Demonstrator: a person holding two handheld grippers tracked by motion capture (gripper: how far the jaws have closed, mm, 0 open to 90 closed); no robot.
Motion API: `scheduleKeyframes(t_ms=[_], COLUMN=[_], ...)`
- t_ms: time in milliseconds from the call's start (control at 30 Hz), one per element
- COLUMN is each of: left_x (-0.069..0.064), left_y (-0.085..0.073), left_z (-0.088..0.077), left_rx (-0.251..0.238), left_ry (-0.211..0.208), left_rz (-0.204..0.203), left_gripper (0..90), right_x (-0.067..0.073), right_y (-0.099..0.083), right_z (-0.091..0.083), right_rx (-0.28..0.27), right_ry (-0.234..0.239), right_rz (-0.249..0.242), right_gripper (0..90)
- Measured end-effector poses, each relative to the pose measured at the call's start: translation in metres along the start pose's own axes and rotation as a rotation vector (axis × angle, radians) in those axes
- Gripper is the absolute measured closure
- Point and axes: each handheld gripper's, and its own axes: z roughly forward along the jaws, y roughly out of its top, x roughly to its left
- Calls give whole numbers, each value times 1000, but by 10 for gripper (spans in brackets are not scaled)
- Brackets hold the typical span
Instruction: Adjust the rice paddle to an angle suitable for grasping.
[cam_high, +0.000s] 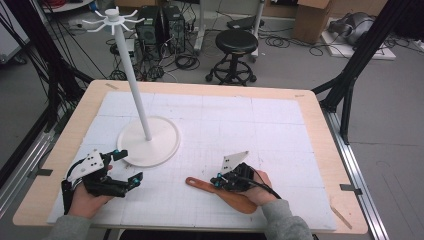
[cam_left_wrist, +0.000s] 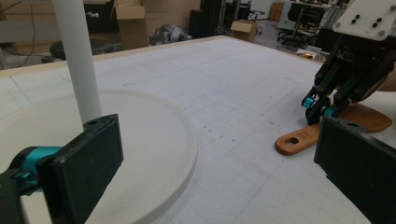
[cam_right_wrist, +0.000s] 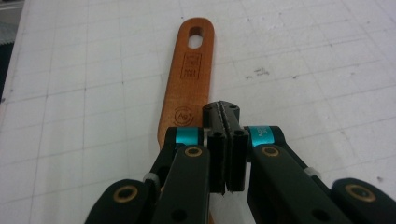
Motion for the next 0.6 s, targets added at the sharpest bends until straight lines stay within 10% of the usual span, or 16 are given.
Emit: scheduleKeyframes(t_ms=[167,600], left_x=[0,1], left_y=[0,0], left_z=[0,2], left_rx=[-1,-7], left_ry=[1,4], left_rz=[-2,-5], left_gripper=[18,18], right_x=[3,13], right_y=[4,5], right_z=[-9,-23], right_rx=[-69,-134], right_ry=[-27,-45], right_rz=[4,82], right_gripper=[832,277])
